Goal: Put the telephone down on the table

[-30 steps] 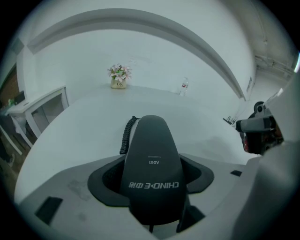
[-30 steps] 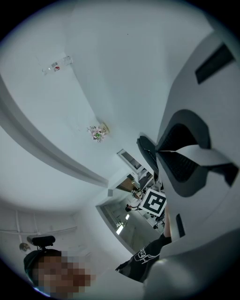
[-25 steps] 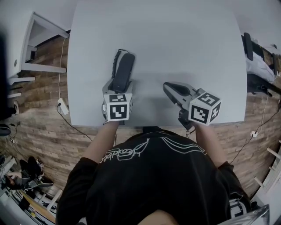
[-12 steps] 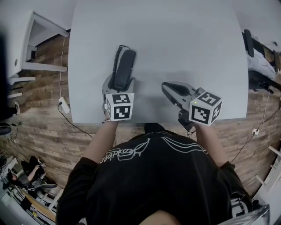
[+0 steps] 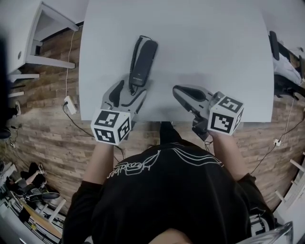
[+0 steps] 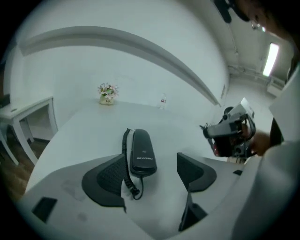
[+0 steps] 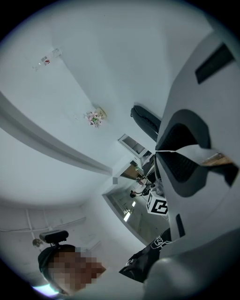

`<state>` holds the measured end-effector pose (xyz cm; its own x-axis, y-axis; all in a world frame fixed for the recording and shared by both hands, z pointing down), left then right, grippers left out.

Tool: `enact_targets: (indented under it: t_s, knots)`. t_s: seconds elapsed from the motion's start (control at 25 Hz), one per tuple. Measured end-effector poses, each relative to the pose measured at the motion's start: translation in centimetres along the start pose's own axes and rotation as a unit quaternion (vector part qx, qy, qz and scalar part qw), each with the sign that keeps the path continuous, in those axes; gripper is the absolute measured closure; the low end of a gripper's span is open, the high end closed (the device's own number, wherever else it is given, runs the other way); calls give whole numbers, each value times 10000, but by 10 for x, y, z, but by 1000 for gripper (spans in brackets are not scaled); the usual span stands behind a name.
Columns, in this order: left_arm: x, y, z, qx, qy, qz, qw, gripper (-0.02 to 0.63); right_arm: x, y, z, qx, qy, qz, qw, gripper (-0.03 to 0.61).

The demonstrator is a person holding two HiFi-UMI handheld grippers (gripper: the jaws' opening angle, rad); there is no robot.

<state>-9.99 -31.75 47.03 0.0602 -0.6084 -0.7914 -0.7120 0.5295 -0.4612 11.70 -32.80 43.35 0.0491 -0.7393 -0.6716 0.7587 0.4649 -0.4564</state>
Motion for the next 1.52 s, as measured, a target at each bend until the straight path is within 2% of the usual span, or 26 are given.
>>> enact_targets:
  t_s: [0.16,0.24,0.28,0.32,0.36,0.6,0.72,0.88,1.04,1.24,1.52]
  knots:
    - [2,53,19,-509,910,702,9921,288,-15,10,-35,79,128,79,9999,538]
    - [2,77,32,-731,1066,973,9868,293,-21,17,-54,114,229,153,9996,538]
    - [2,88,40,-831,1035,1081,9852,333,-24,21,-64,124,297,204,9993,538]
    - [1,99,50,-923,965,1176,9840,406,-27,25,-75,127,369,267,9989,538]
    - [-1,110,59,-1001,881,1262,9830,438,-30,30,-85,121,437,339,9984,538]
    - [-10,173,119,-1138,329,1467,9821,543,-57,67,-158,131,721,822,9939,538]
    - [-12,204,147,-1262,6,1626,9786,589,-71,89,-195,153,945,1086,9895,538]
    - [-23,235,178,-1379,-355,1722,9747,606,-91,115,-227,178,1039,1399,9845,538]
    - [-36,264,196,-1603,-99,1833,9699,607,-107,132,-257,475,743,1620,9829,540]
    - [-37,286,209,-1771,92,2120,9610,607,-115,143,-281,336,1170,1612,9794,540]
    - [-50,305,211,-1564,-132,2180,9632,607,-127,134,-300,428,1223,1429,9812,540]
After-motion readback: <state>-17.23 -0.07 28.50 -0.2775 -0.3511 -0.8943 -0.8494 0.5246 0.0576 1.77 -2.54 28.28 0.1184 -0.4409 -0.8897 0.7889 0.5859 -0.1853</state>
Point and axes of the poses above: the fingertips, and each gripper's own axes: y backward along the fingers, z to its right, x out of its top, the point moved 7 cm from there along y, backward along the fingers, and after that the axes turned 14 degrees about -x, right-handed, at the moved point
